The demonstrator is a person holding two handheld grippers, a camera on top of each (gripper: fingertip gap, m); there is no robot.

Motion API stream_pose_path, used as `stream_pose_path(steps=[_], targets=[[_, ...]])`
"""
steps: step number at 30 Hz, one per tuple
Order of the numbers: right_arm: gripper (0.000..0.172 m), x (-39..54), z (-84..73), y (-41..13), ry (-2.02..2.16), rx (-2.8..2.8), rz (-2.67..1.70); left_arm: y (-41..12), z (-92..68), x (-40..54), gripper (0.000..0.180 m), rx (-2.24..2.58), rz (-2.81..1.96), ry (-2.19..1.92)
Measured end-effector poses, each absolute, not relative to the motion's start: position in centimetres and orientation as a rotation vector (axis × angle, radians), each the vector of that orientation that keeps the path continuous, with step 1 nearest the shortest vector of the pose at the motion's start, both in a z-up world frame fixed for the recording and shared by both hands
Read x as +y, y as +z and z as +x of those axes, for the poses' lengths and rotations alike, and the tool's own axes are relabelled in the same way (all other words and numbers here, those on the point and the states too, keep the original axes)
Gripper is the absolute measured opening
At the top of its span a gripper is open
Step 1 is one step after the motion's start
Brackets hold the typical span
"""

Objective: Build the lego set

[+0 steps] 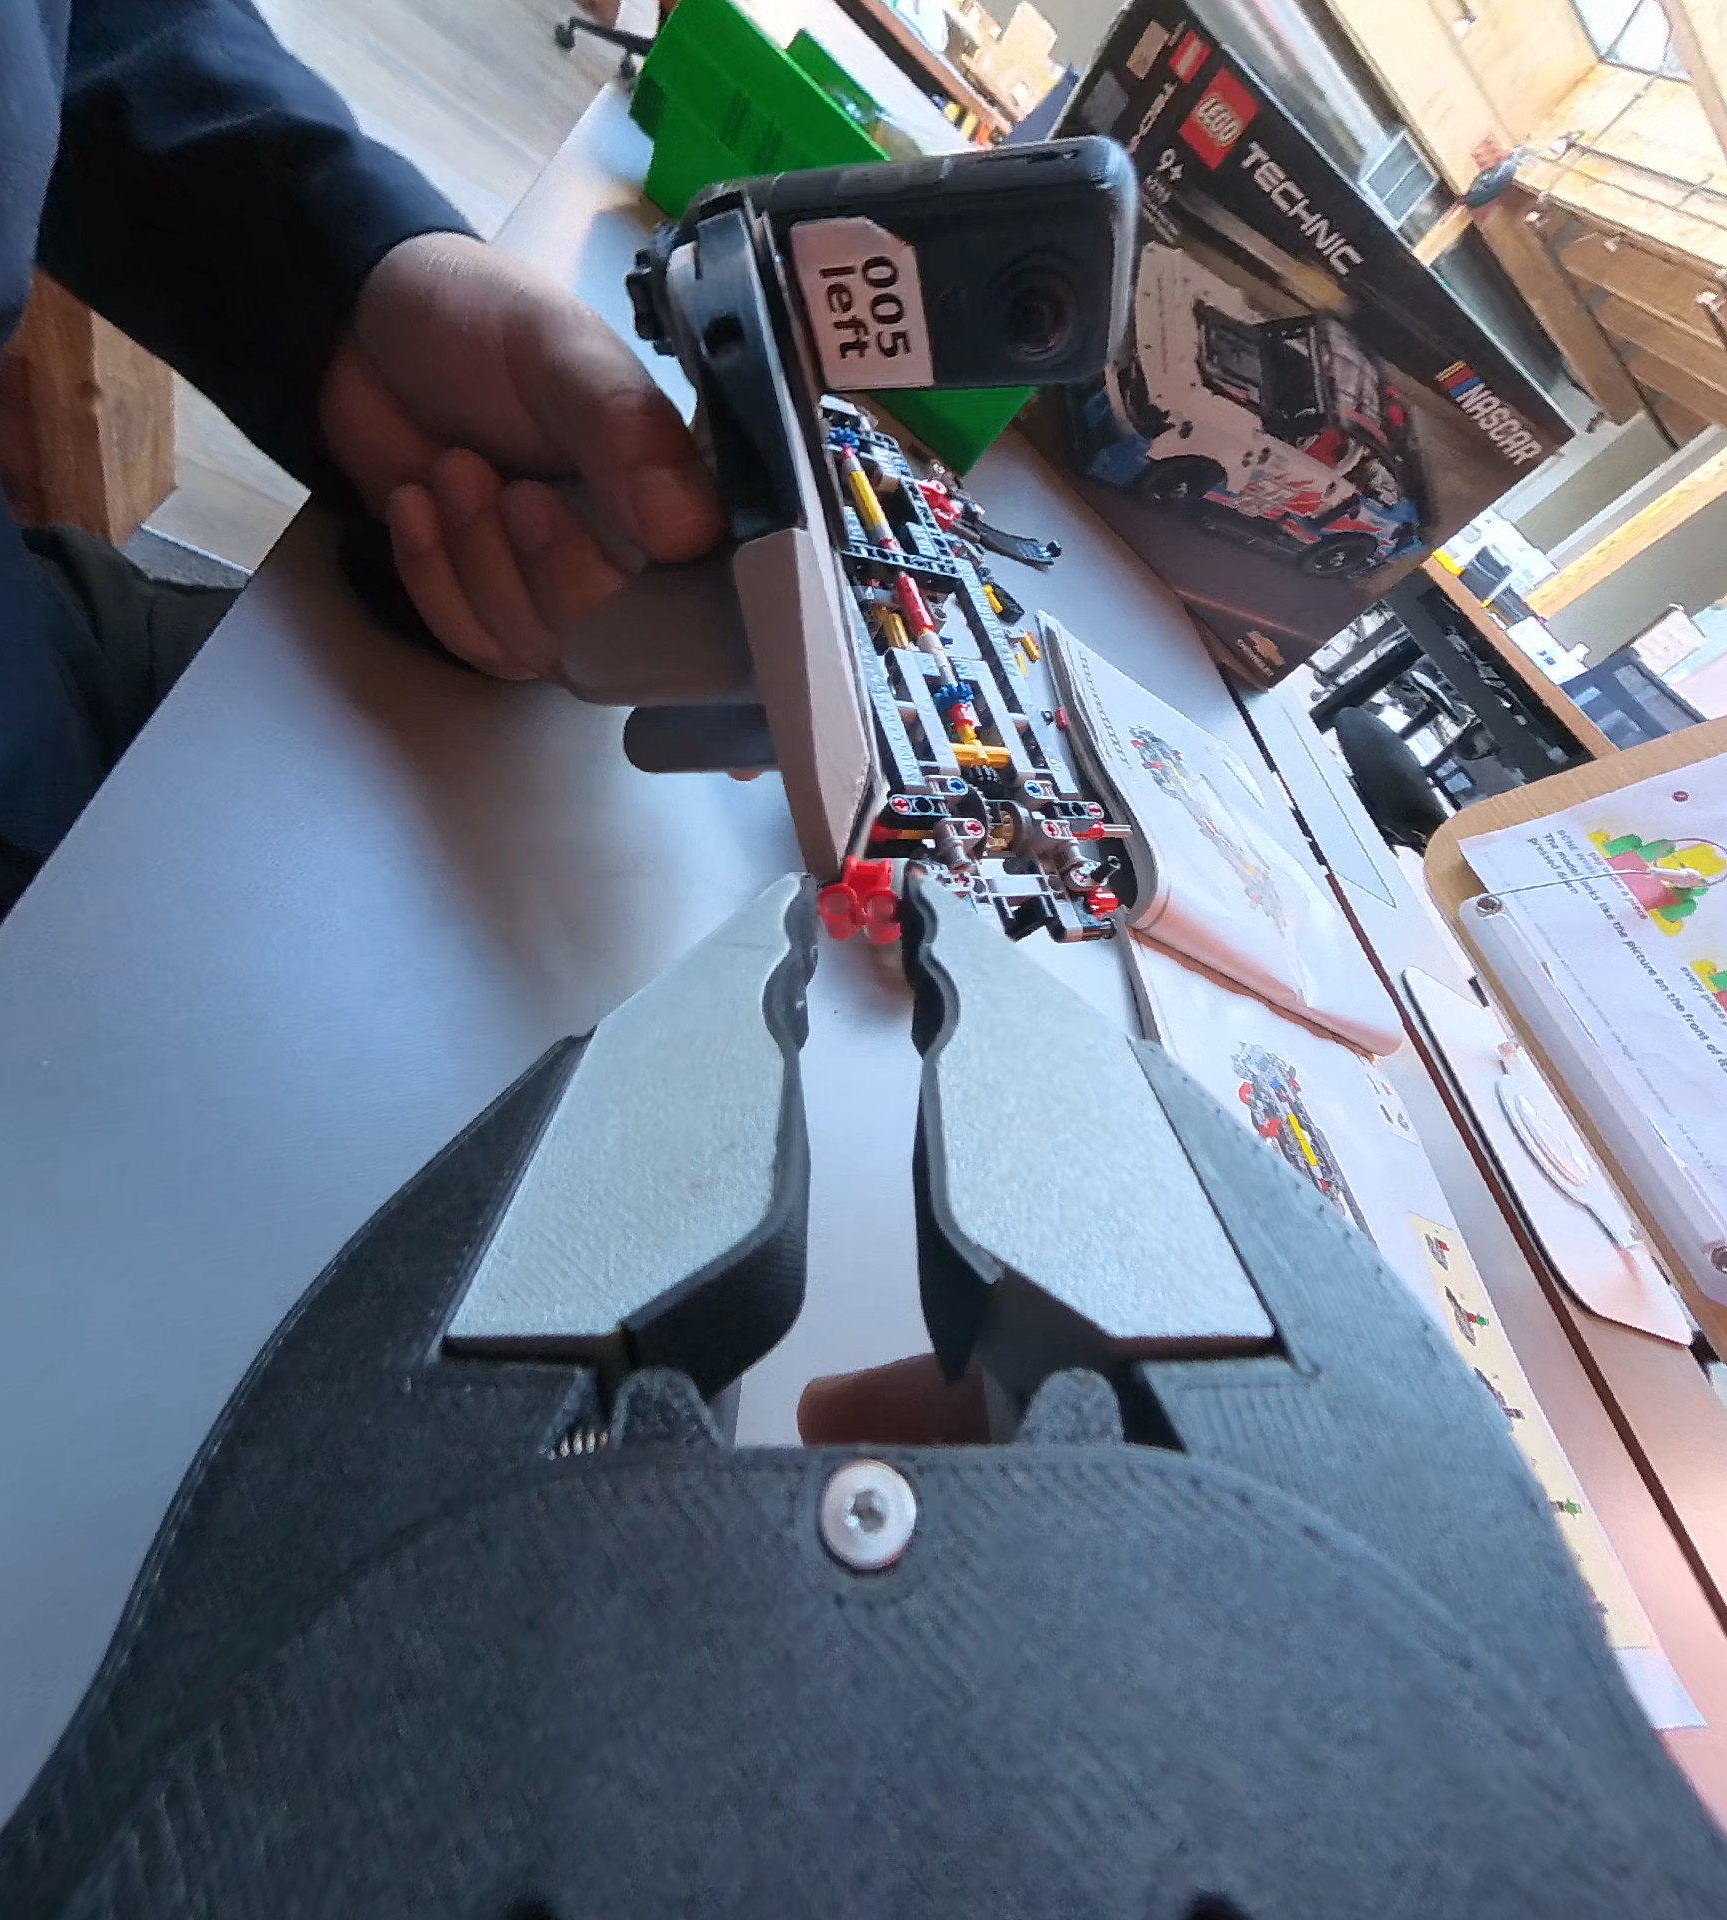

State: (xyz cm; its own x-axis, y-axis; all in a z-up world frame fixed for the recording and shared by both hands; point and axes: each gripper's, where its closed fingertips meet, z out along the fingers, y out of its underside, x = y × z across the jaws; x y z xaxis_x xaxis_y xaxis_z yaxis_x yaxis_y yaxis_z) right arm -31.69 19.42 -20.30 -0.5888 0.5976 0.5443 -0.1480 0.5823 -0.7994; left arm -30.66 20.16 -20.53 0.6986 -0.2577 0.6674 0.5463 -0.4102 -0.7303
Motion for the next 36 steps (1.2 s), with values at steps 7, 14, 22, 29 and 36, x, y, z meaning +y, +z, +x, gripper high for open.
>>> stream_pose_path(steps=[7,14,22,29,36], targets=[[0.013,19.6,-31.8,-20.3,1.069,-1.94,-0.363,-20.5,-30.8,20.1,0.0,-0.235,-1.781,-0.897],[0.013,23.4,-33.7,-20.0,0.916,-1.854,-0.516,-20.4,-30.9,20.1,0.001,-0.24,-1.771,-0.899],[0.013,29.5,-36.1,-21.8,0.946,-1.804,-1.023,-19.6,-31.5,19.8,0.002,-0.245,-1.71,-0.881],[0.013,30.6,-35.2,-27.1,0.764,-2.06,-1.243,-18.2,-33.1,19.2,0.013,-0.144,-1.655,-0.696],[0.022,30.6,-35.5,-25.6,0.924,-2.006,-1.239,-16.6,-34.2,18.8,0.016,0.005,-1.577,-0.435]])
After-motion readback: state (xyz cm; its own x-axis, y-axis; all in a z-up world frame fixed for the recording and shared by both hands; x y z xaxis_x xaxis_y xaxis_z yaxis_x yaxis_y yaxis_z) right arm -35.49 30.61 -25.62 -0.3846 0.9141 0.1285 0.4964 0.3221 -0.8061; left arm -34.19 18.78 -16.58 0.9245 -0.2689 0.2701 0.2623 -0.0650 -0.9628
